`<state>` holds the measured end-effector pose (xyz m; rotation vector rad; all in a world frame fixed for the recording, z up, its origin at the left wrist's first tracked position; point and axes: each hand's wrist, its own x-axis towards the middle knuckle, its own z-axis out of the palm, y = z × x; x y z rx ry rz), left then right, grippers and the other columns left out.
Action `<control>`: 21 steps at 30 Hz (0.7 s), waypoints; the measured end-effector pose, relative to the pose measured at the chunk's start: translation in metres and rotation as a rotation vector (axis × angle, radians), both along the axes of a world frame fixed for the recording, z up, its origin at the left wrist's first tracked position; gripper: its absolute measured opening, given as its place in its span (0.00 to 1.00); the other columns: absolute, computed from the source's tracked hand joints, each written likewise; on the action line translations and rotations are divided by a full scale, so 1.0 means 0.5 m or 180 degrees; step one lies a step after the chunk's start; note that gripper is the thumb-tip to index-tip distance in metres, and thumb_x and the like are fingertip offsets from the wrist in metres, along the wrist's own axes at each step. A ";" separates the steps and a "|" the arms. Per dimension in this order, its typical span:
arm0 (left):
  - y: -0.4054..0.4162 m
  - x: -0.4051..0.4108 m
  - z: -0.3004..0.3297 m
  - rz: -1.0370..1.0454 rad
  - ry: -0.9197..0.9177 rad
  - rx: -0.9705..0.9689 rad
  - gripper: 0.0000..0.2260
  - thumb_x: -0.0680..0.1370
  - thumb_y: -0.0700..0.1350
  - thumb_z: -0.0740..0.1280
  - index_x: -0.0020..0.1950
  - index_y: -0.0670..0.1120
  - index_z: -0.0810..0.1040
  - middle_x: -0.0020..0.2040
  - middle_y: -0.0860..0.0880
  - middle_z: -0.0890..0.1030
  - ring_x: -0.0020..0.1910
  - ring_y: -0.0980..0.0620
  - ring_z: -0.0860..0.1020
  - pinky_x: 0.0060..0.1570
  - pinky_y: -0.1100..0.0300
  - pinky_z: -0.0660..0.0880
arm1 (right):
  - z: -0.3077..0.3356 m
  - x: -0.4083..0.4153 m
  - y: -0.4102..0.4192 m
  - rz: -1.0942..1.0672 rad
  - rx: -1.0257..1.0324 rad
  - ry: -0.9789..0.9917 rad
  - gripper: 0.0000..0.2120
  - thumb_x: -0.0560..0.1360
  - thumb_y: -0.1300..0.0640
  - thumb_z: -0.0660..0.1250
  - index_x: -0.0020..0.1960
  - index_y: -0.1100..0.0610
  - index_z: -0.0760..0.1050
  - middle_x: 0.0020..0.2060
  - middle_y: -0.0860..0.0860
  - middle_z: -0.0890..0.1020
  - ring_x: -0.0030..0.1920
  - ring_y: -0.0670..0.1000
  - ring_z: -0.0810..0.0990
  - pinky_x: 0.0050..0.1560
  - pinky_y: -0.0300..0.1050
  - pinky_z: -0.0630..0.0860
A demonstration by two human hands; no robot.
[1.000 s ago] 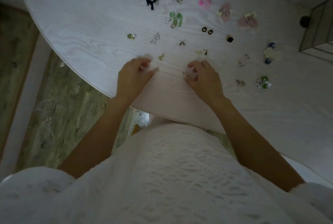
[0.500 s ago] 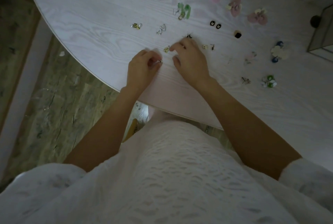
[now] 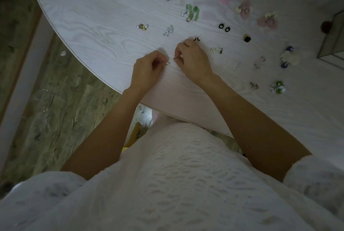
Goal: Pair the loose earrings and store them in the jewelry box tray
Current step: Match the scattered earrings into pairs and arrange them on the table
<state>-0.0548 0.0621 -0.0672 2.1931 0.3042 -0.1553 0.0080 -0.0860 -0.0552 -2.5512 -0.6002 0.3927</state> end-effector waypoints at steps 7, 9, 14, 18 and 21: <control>0.002 0.017 0.000 -0.0172 -0.0005 0.0208 0.05 0.75 0.45 0.67 0.49 0.49 0.80 0.45 0.51 0.82 0.42 0.56 0.77 0.44 0.65 0.72 | -0.004 -0.011 -0.023 -0.0088 0.0126 0.0014 0.05 0.75 0.59 0.65 0.48 0.59 0.77 0.44 0.54 0.78 0.44 0.52 0.74 0.41 0.46 0.72; 0.003 0.021 0.000 -0.0238 -0.0039 0.0327 0.05 0.74 0.45 0.68 0.47 0.46 0.80 0.44 0.50 0.81 0.40 0.56 0.75 0.43 0.63 0.71 | -0.009 -0.014 -0.027 -0.0121 0.0149 0.0005 0.05 0.74 0.58 0.66 0.48 0.58 0.78 0.45 0.54 0.78 0.46 0.52 0.74 0.42 0.46 0.73; 0.010 0.026 -0.001 -0.0325 -0.0245 0.0619 0.06 0.76 0.42 0.64 0.49 0.44 0.80 0.46 0.46 0.79 0.43 0.52 0.75 0.42 0.66 0.65 | -0.005 -0.015 -0.035 -0.0223 0.0265 -0.0144 0.09 0.75 0.62 0.63 0.53 0.59 0.77 0.50 0.55 0.78 0.50 0.53 0.76 0.47 0.46 0.74; 0.020 0.015 0.001 -0.0196 -0.0302 0.0397 0.11 0.76 0.37 0.61 0.54 0.44 0.80 0.50 0.47 0.81 0.48 0.53 0.77 0.48 0.67 0.69 | 0.007 -0.016 -0.056 -0.0352 0.0199 -0.0318 0.13 0.73 0.68 0.61 0.55 0.59 0.77 0.50 0.56 0.79 0.54 0.55 0.74 0.50 0.44 0.70; 0.020 0.011 0.002 -0.0385 -0.0284 0.0501 0.11 0.73 0.40 0.68 0.55 0.45 0.79 0.49 0.47 0.79 0.44 0.56 0.74 0.47 0.68 0.68 | 0.007 -0.016 -0.052 -0.0207 0.0024 -0.0335 0.13 0.73 0.64 0.63 0.56 0.58 0.77 0.50 0.55 0.79 0.55 0.56 0.72 0.54 0.44 0.69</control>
